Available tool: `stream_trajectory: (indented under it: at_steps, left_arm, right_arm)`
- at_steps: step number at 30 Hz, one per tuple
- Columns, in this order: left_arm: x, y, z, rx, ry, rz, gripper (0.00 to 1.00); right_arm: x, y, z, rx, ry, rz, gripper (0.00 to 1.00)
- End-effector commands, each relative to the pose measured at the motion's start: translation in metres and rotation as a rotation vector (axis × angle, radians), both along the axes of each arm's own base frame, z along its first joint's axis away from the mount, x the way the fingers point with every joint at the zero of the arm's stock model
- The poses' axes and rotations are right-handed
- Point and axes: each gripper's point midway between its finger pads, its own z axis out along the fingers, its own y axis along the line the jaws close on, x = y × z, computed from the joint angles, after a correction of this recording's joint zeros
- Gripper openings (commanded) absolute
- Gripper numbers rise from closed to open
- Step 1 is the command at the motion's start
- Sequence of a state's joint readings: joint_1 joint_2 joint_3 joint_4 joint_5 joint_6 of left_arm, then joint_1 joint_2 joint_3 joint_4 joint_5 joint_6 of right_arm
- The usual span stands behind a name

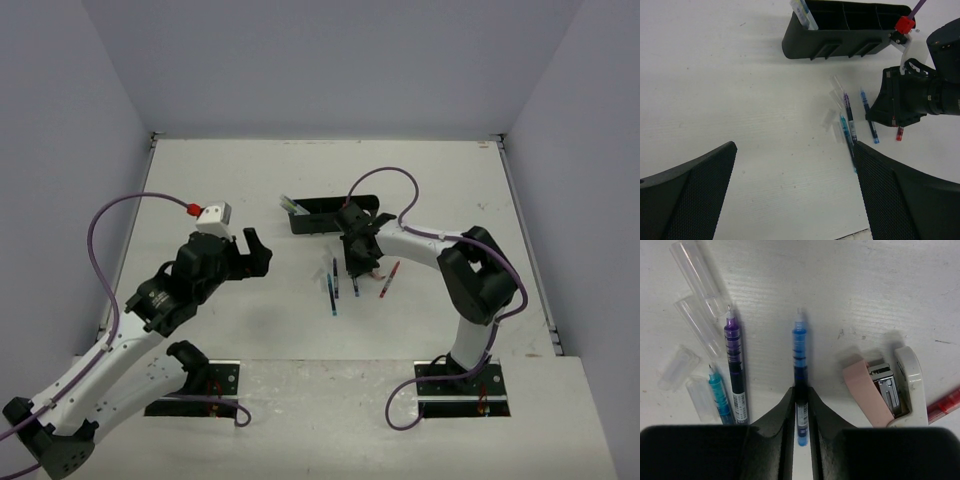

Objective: Sort the stationery into containers
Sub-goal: Pick up the pen from the center of the board, then close the pen cap on the pen.

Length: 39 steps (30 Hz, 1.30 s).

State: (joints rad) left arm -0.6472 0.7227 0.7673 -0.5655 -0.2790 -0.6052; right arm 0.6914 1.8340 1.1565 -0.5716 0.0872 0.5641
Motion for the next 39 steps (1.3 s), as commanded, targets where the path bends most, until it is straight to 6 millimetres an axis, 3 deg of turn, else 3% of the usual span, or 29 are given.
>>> stream_trajectory:
  at_steps: [1, 2, 5, 7, 14, 16, 17, 18, 19, 20, 21, 23, 27, 33, 39]
  left_arm:
    - [-0.003, -0.004, -0.004, 0.013, 0.009, -0.046, 1.0]
    - [-0.003, -0.007, -0.005, 0.008, 0.015, -0.056, 1.0]
    - [-0.001, -0.016, -0.011, 0.009, 0.044, -0.086, 1.0]
    - [0.0, -0.029, -0.02, 0.019, 0.08, -0.13, 1.0]
    - [0.01, -0.093, -0.067, 0.213, 0.181, -0.28, 0.98]
    - [0.017, -0.108, -0.079, 0.255, 0.194, -0.325, 0.87]
    - [0.024, -0.113, -0.085, 0.283, 0.196, -0.332, 0.74]
    - [0.028, -0.115, -0.101, 0.33, 0.229, -0.34, 0.57]
    - [0.033, -0.119, -0.093, 0.324, 0.208, -0.344, 0.57]
    - [0.037, -0.122, -0.106, 0.357, 0.236, -0.346, 0.52]
    - [0.044, -0.128, -0.102, 0.364, 0.227, -0.353, 0.42]
    - [0.05, -0.138, -0.111, 0.394, 0.24, -0.388, 0.38]
    - [0.056, -0.14, -0.132, 0.463, 0.289, -0.416, 0.38]
    - [0.06, -0.15, -0.145, 0.447, 0.315, -0.487, 0.39]
    - [0.065, -0.145, -0.16, 0.465, 0.35, -0.475, 0.38]
  right_arm:
    - [-0.001, 0.0, -0.012, -0.016, 0.029, -0.021, 0.06]
    - [-0.002, -0.001, -0.014, -0.023, 0.034, -0.023, 0.0]
    - [-0.004, -0.003, -0.013, -0.03, 0.036, -0.022, 0.0]
    - [-0.003, -0.001, 0.005, 0.006, 0.001, -0.022, 0.0]
    - [-0.021, -0.017, 0.125, 0.231, -0.267, -0.046, 0.0]
    - [-0.029, -0.019, 0.14, 0.276, -0.294, -0.028, 0.0]
    - [-0.033, -0.02, 0.145, 0.292, -0.306, -0.018, 0.0]
    - [-0.037, -0.021, 0.144, 0.3, -0.3, -0.011, 0.0]
    - [-0.038, -0.022, 0.147, 0.308, -0.308, -0.006, 0.0]
    - [-0.041, -0.023, 0.147, 0.309, -0.307, -0.001, 0.0]
    - [-0.044, -0.025, 0.145, 0.309, -0.307, 0.001, 0.0]
    - [-0.047, -0.027, 0.141, 0.313, -0.303, 0.006, 0.0]
    - [-0.052, -0.027, 0.137, 0.324, -0.298, 0.02, 0.0]
    - [-0.053, -0.025, 0.135, 0.336, -0.298, 0.033, 0.0]
    - [-0.056, -0.026, 0.136, 0.347, -0.305, 0.044, 0.0]
